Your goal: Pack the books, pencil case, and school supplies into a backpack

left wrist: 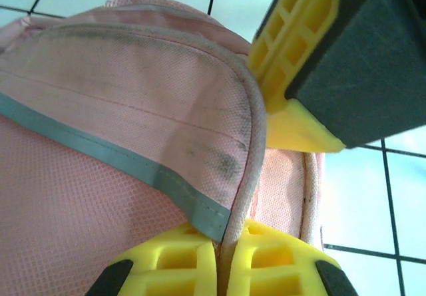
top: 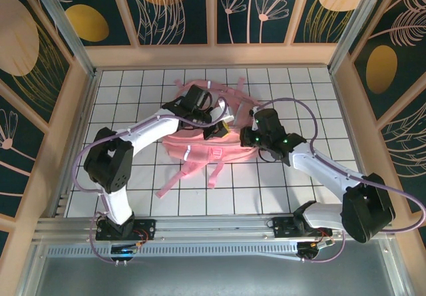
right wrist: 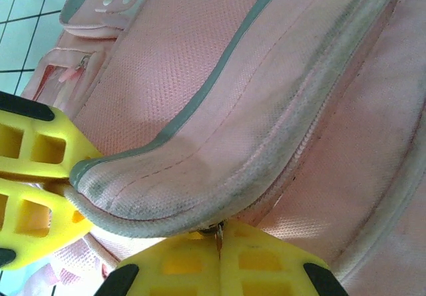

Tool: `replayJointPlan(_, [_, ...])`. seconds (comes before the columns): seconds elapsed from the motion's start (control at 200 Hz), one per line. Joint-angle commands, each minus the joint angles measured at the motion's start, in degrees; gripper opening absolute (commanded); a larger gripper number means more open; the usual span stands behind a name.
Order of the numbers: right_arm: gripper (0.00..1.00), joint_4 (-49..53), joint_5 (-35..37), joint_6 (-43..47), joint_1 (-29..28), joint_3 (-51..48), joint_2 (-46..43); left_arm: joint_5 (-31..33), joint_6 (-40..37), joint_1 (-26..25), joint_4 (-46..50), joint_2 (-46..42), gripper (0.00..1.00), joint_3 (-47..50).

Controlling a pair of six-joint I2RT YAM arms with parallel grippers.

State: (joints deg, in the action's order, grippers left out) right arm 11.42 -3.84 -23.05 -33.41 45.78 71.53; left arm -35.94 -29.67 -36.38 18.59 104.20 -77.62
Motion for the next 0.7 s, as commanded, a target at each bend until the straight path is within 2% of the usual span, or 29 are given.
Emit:
replayJointPlan(0.0, [0.00, 4.6, 3.6, 3.4, 3.2, 2.7, -1.9, -0.7, -10.6, 0.6, 3.6, -5.6, 0.00, 3.4])
replayJointPlan(0.06, [0.00, 6.4, 1.6, 3.9, 7.3, 3.0, -1.4, 3.1, -15.4, 0.7, 3.6, -7.9, 0.00, 6.0])
replayJointPlan(0.16, [0.00, 5.7, -4.2, 1.6, 14.2, 2.7, 1.0, 4.6, -21.5, 1.1, 5.4, -9.7, 0.00, 8.9])
replayJointPlan(0.255, [0.00, 3.1, -9.8, 2.2, 16.2, 4.5, 4.9, 4.7, -26.4, 1.1, 5.7, -11.1, 0.00, 11.9])
replayJointPlan(0.385, [0.00, 0.7, -9.4, 4.0, 17.5, 9.0, 12.3, 4.2, -33.6, 1.2, 2.7, -14.6, 0.00, 18.0])
replayJointPlan(0.47, [0.00, 1.8, -10.4, 4.6, 18.9, 13.4, 17.7, 6.3, -35.2, 1.2, -0.5, -16.7, 0.00, 21.5])
replayJointPlan(0.586, [0.00, 4.8, -6.0, 7.9, 19.0, 17.6, 20.2, 9.6, -38.4, 1.9, 1.1, -16.4, 0.00, 21.5])
replayJointPlan(0.696, [0.00, 6.0, -2.7, 10.1, 20.2, 19.2, 21.9, 12.3, -40.7, 2.3, -2.4, -17.7, 0.00, 25.1])
